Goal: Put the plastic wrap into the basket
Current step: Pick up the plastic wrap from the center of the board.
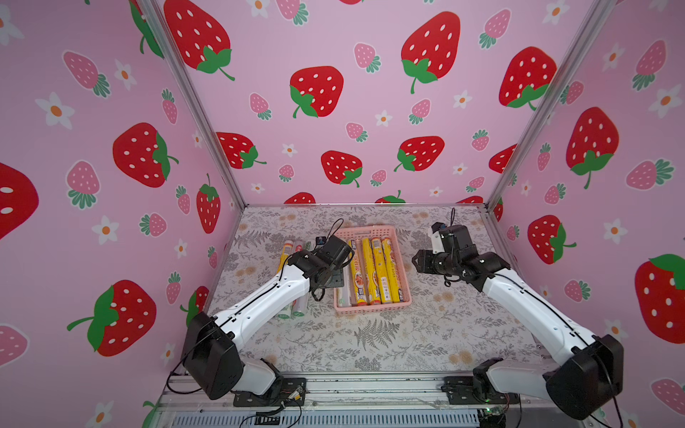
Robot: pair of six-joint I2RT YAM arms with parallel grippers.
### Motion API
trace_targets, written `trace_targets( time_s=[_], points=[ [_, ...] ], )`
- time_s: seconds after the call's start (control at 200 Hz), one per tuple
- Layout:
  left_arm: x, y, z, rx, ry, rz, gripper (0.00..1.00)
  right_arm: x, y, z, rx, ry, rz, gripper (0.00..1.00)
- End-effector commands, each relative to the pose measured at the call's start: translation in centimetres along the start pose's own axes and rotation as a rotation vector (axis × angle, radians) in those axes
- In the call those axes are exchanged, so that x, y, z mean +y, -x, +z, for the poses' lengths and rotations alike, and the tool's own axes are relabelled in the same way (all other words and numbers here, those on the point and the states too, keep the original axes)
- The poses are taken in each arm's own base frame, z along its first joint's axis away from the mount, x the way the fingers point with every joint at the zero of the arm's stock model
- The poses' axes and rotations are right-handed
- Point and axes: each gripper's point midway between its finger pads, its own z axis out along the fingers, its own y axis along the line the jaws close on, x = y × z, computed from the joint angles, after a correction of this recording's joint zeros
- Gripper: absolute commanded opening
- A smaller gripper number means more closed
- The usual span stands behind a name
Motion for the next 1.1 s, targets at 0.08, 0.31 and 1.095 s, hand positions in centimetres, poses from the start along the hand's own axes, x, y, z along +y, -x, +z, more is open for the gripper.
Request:
trace_targets(
  time_s=[0.08,0.31,1.095],
  points=[
    [2.3,-0.7,2.9,0.04,-0.011,-0.049,0.8,0.9,-0.9,-0.1,0.016,0.069,0.002,0.58],
    [3.4,-0.4,5.2,0.058,-0.027,-0.096,0.81,0.5,-1.4,0.7,0.036,0.044,0.008,0.58],
    [5.7,-1.4,10.0,0.11,0.056,-0.166,0.78,-0.1,-2.5,2.0,0.07,0.011,0.019,0.56]
  ],
)
